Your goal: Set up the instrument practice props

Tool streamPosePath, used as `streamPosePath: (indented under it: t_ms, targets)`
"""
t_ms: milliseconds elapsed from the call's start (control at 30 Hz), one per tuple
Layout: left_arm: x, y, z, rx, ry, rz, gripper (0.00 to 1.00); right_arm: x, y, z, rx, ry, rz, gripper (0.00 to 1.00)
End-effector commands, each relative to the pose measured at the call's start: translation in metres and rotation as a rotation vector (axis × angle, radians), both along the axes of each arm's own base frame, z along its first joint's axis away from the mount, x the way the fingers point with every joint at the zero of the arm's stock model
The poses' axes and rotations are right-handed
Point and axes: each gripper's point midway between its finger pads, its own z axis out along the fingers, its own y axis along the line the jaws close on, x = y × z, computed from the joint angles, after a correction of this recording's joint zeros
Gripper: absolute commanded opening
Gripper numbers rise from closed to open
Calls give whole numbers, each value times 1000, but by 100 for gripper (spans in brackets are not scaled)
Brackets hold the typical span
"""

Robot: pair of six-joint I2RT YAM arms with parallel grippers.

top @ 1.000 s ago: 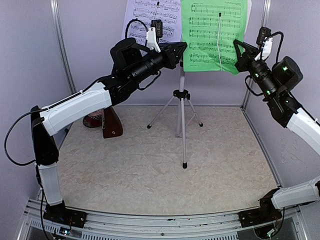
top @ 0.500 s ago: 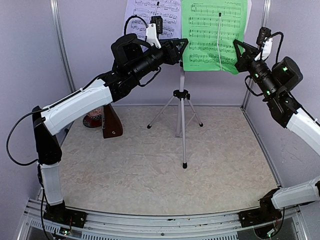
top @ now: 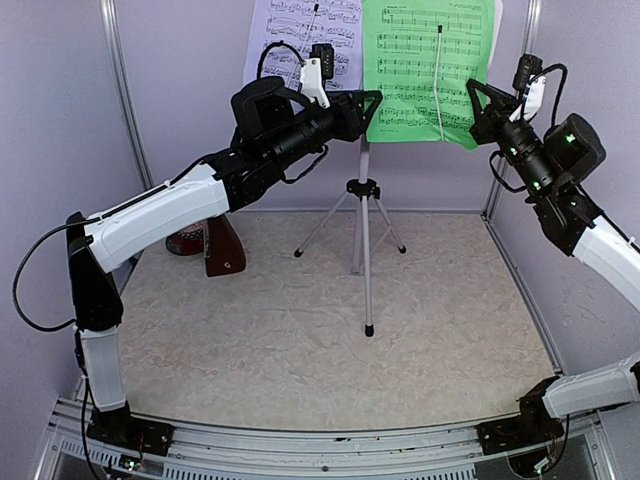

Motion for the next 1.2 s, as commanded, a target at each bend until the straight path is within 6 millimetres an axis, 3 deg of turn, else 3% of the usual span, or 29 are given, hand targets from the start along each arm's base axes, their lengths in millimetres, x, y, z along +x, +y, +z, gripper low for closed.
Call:
streamPosePath:
  t_ms: [0, 133, 300, 833, 1167]
  targets:
    - [-2, -2, 8, -6, -7, -4, 28, -4, -3, 0, -7, -15, -6, 0]
    - [-2, 1, 18, -11, -33, 13, 10, -4, -4, -1, -10, -13, -11, 0]
    - [0, 3, 29, -7, -55, 38, 0, -4, -6, -2, -13, -13, -25, 0]
    - [13, 5, 37, 15, -120, 77, 0, 0, -12, 9, -7, -61, -83, 0]
    - [29, 22, 47, -20, -144, 96, 0, 7, -11, 9, -11, -70, -105, 0]
